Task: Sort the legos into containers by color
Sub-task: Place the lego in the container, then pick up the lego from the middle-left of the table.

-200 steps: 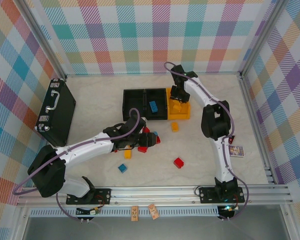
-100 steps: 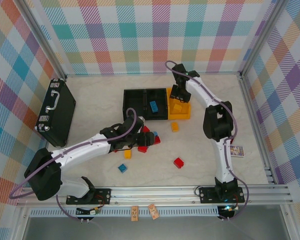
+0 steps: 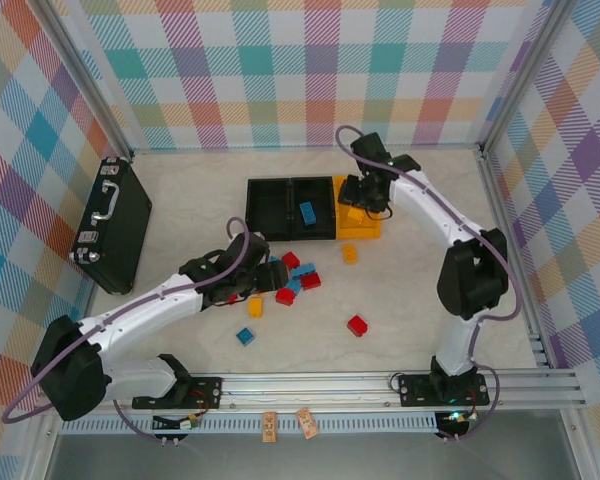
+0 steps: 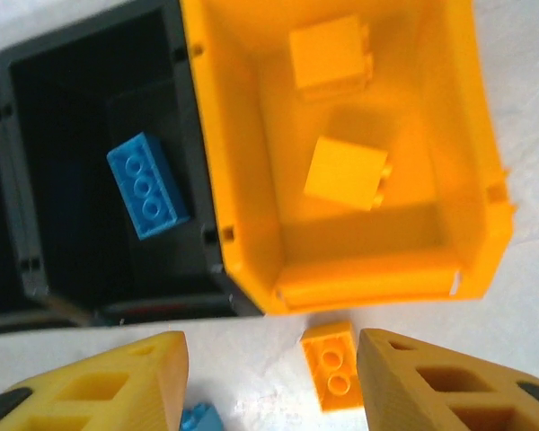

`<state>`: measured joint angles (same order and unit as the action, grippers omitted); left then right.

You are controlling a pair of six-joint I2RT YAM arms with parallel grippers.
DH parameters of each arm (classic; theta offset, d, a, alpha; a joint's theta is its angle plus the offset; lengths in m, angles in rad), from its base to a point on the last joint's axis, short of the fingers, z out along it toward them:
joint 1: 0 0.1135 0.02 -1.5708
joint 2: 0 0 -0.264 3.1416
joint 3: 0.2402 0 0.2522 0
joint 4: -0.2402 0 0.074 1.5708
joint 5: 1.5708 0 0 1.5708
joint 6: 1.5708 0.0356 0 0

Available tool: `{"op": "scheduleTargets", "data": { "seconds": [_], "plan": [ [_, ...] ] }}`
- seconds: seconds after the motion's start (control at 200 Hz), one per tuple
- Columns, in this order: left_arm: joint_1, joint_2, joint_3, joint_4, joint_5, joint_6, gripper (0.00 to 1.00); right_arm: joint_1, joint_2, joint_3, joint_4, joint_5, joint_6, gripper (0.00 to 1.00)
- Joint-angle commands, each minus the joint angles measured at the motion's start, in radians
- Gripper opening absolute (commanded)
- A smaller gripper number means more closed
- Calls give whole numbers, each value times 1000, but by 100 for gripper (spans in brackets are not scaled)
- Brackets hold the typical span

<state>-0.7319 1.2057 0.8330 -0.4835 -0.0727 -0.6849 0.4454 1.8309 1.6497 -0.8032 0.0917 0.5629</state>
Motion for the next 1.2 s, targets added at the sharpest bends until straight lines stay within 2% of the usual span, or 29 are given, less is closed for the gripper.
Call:
{"op": "scheduleTargets", "data": {
  "seconds": [0.0,0.205,0.415,0.775,1.195],
  "plan": [
    [22,-46,-25,-93,-50,-28,68,28,-103,-117,78,-71,-19,53],
    [89,-93,-47,-169,-72,-34,65,81,-238,-313,148,-132,-22,52],
    [183,-93,-60,-204,-45,-5,62,162,-317,-446,207,-162,-23,51],
    [324,-62,-72,-247,-70,55,60,271,-346,-568,265,-170,0,51],
    [470,131,-59,-126,-73,136,57,300,-344,-620,297,-196,28,51]
  ]
}}
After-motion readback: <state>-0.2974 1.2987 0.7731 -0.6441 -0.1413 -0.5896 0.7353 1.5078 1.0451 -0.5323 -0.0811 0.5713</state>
